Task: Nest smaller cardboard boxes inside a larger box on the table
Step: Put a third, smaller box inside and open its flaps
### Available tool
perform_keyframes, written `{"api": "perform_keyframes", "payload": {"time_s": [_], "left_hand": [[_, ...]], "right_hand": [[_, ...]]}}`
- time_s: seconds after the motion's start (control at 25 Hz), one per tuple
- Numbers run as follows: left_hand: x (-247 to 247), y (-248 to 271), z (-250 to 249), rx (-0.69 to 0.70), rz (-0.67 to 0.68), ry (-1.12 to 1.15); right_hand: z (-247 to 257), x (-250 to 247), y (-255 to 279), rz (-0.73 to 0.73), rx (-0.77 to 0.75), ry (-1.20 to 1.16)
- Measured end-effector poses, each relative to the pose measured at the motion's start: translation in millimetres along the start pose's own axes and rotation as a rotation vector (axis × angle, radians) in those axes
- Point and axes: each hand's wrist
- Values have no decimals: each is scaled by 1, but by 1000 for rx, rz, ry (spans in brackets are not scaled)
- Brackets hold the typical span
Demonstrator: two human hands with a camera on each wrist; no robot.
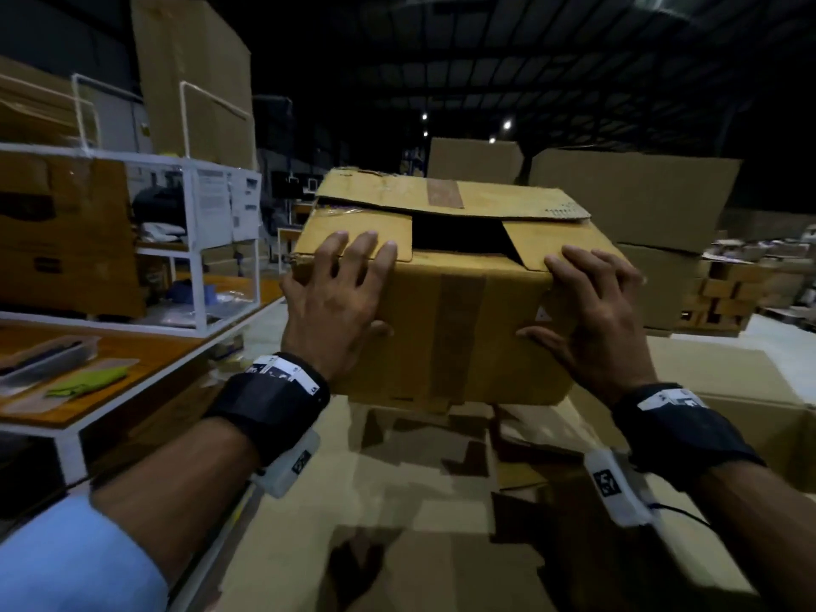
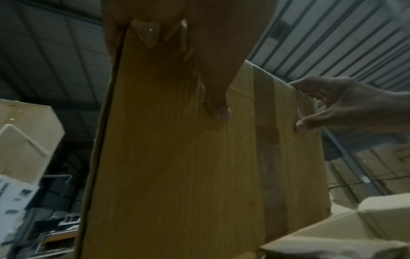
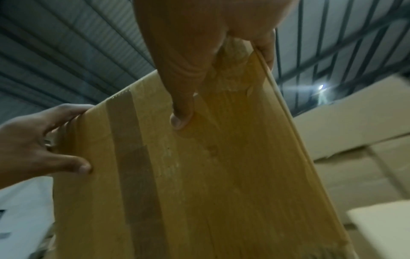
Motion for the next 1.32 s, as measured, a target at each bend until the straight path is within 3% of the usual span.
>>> {"api": "perform_keyframes", "payload": {"time_s": [0.32,0.6,0.96,1.32], "left_hand": [[3,-47,-213,61,4,137],[25,-48,-343,44,55,234],[57,-65,-397,98,166,292],[74,-42,-442,26,372,410]], "right_hand": [[-153,-165,36,51,24,221],[-248,-234,75,122,47,301],[-323,-240,93,187,56,299],[-379,-236,134,325,132,215]]}}
Point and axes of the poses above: each hand's wrist, its own y-axis away from the middle knuckle, its own x-axis out of the palm, z = x × y, and after that the axes turned 13 degrees about -z, right-handed
